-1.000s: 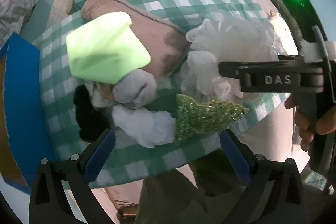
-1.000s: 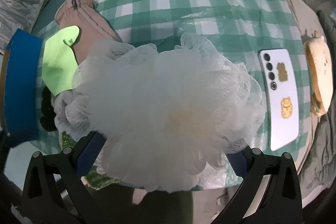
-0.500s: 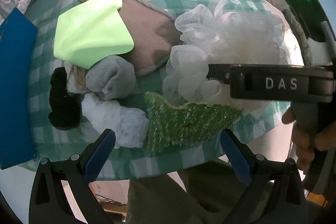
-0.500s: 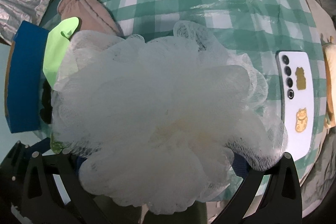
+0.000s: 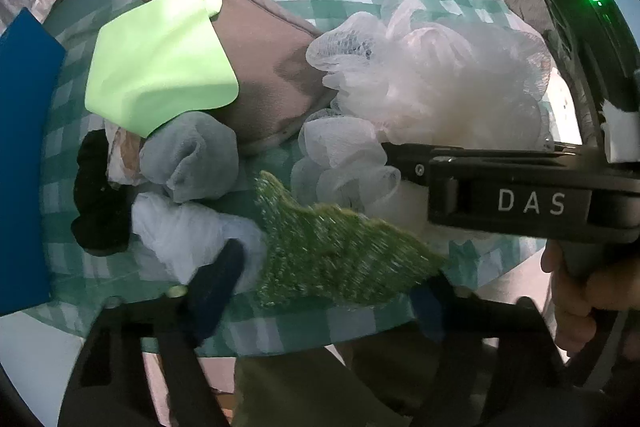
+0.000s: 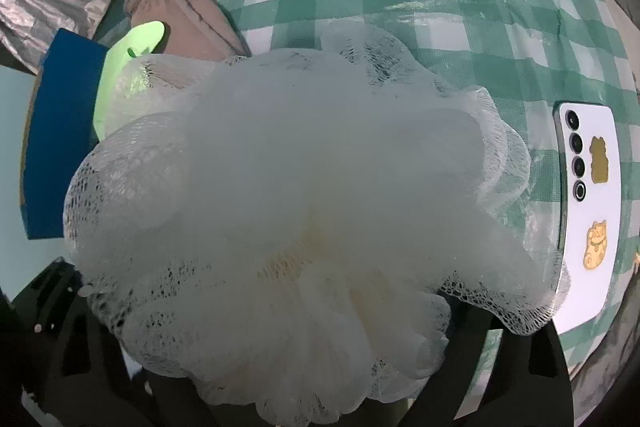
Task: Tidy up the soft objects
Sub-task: 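Close the right tool on the bath puff while the left tool grasps the white sock, then carry the bath puff and white sock with both tools over the cardboard box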
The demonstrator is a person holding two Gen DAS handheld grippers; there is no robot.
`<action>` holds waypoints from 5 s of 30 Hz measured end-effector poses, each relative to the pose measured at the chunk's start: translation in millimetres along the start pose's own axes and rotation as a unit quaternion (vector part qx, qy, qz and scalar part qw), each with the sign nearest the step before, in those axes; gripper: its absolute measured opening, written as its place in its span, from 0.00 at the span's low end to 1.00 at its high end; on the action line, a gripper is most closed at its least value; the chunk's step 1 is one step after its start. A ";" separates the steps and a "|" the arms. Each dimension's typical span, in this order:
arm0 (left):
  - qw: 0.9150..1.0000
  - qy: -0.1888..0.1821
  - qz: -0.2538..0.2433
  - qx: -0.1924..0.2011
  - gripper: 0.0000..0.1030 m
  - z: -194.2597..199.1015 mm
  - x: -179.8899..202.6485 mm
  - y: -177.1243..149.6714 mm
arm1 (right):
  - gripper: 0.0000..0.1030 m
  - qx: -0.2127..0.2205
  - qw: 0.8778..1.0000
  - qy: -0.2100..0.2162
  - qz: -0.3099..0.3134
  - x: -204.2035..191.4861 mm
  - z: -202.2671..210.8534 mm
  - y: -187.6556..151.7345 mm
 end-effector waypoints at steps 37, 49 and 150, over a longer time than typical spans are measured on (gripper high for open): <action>0.996 -0.050 0.057 0.043 0.58 47.5 -33.9 -18.4 | 0.60 0.088 0.996 -0.002 -0.007 17.5 61.0 18.6; 0.991 -0.002 0.123 0.050 0.77 40.7 -83.5 -25.0 | 0.60 0.108 0.994 0.010 0.009 8.1 88.6 23.5; 0.970 0.058 0.166 0.167 0.54 201.0 -253.8 15.1 | 0.60 0.129 0.974 0.080 0.168 -244.1 112.6 88.4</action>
Point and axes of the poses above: each gripper's, at about its wrist camera, not at the fingertips, and z roughly against the way its jaws point, x to its right, y to its top, the point moved 9 cm from there along -z, roughly the way its jaws point, and after that the axes turned 7 degrees about -y, right-handed, at the moved point
